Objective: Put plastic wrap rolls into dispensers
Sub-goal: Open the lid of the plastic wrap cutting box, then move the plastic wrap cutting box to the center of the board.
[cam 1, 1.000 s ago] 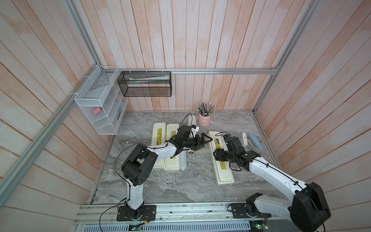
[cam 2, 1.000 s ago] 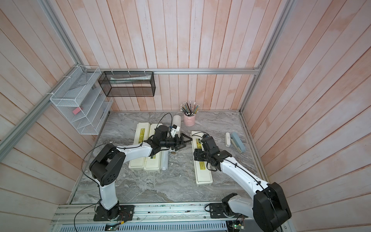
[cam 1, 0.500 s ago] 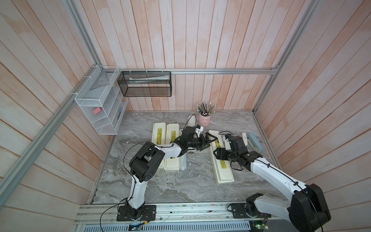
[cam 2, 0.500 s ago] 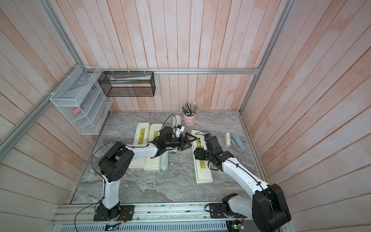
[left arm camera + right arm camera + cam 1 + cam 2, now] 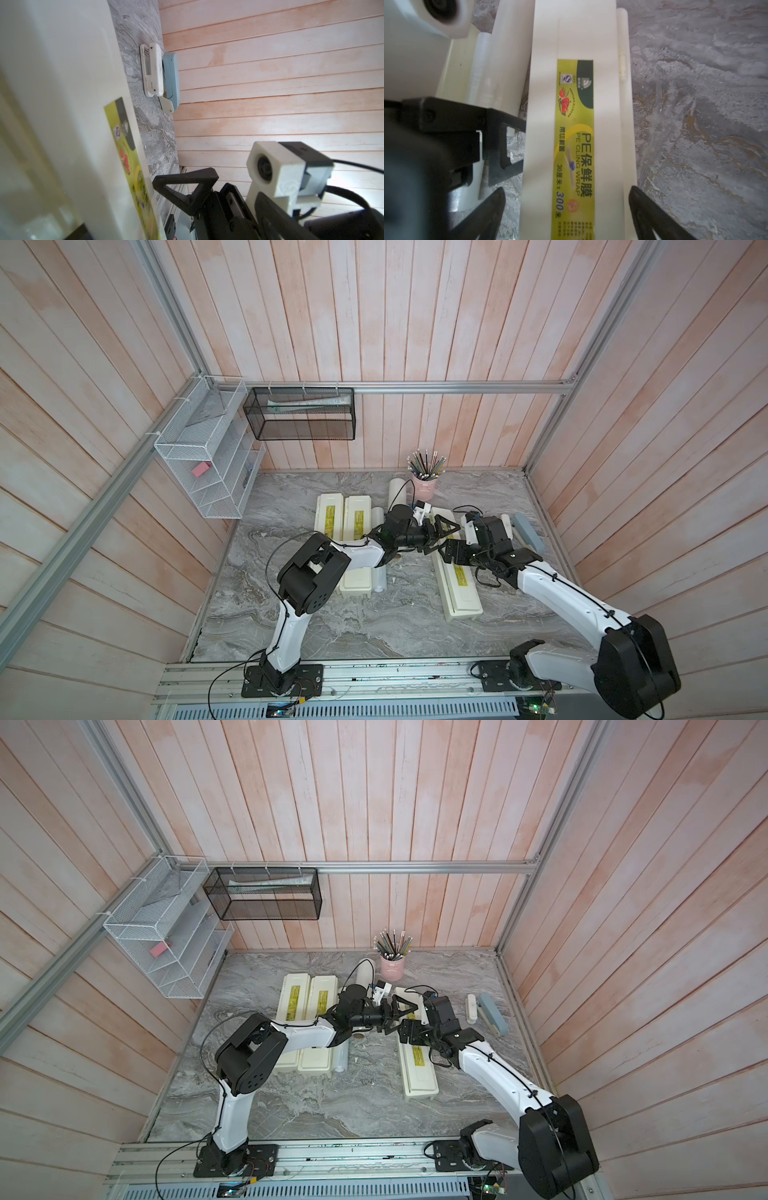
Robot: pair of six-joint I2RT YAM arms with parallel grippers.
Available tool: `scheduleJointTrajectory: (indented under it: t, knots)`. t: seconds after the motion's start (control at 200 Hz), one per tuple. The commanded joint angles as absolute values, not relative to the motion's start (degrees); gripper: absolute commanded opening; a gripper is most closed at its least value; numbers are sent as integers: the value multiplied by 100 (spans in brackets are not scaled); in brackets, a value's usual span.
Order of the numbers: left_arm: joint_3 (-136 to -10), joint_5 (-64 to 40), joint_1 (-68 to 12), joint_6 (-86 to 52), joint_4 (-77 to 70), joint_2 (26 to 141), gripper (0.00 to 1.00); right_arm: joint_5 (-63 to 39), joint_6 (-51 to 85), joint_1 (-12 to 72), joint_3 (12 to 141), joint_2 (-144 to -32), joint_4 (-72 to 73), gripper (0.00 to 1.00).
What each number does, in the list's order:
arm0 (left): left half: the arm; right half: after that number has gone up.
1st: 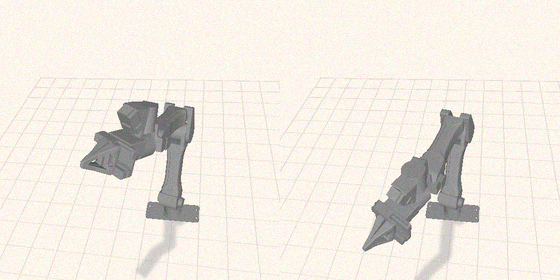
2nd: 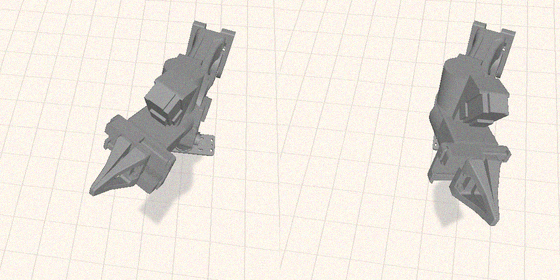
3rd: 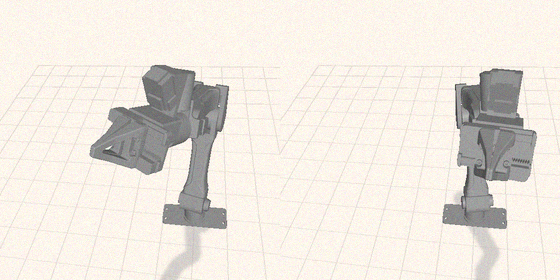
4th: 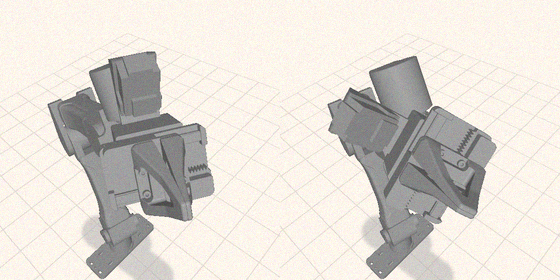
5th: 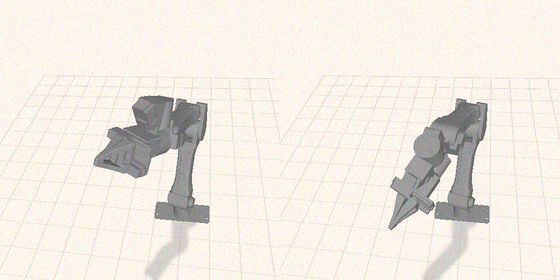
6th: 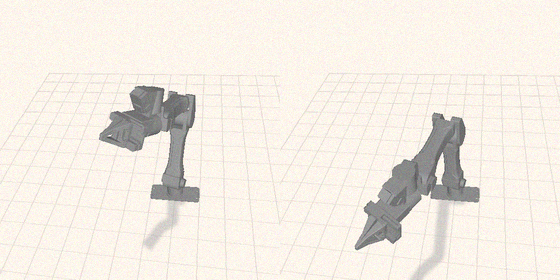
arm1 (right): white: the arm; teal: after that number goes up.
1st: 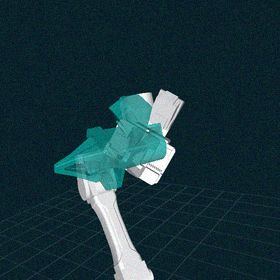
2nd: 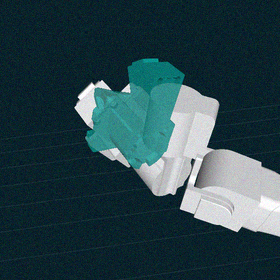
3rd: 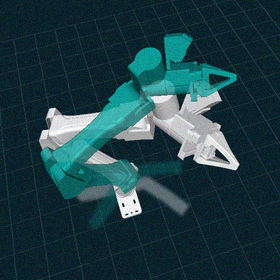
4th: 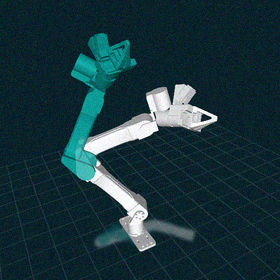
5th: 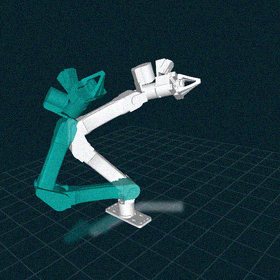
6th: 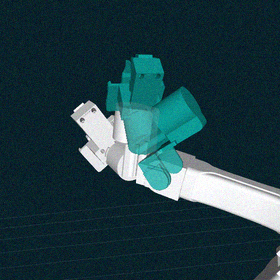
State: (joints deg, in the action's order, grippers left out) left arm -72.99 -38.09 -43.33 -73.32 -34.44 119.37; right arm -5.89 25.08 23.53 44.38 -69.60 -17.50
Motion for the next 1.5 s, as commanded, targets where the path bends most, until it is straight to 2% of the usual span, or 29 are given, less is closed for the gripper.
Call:
scheduleJointTrajectory:
  t: [0.0,0.3,0.56,0.78,0.985,1.19,1.27,1.495]
  knots:
    - [-7502,-3797,-4434,-7558,-3777,12000,100,-179,2599,2325,4803,-6595,-2543,94]
    - [-8123,-3639,-4606,-7317,-3118,12016,100,513,2977,2312,5279,-5447,-4454,92]
    - [-8769,-3661,-4731,-7020,-2320,12321,100,411,2868,2341,5534,-5412,-4804,86]
    - [-8276,-3544,-4319,-6201,-1549,11508,100,757,2911,2942,5506,-5840,-4495,85]
    - [-7975,-3407,-3679,-5206,-454,10803,100,1283,3106,3566,5257,-6513,-3592,85]
    - [-8060,-3375,-3164,-4403,681,10625,100,1582,3117,3656,5177,-7338,-2881,84]
    - [-7829,-3287,-3061,-4265,759,10379,100,1773,3103,3649,5130,-7571,-2651,84]
    - [-6976,-3242,-2774,-4205,699,9732,100,1528,3024,3647,5154,-8275,-2167,83]
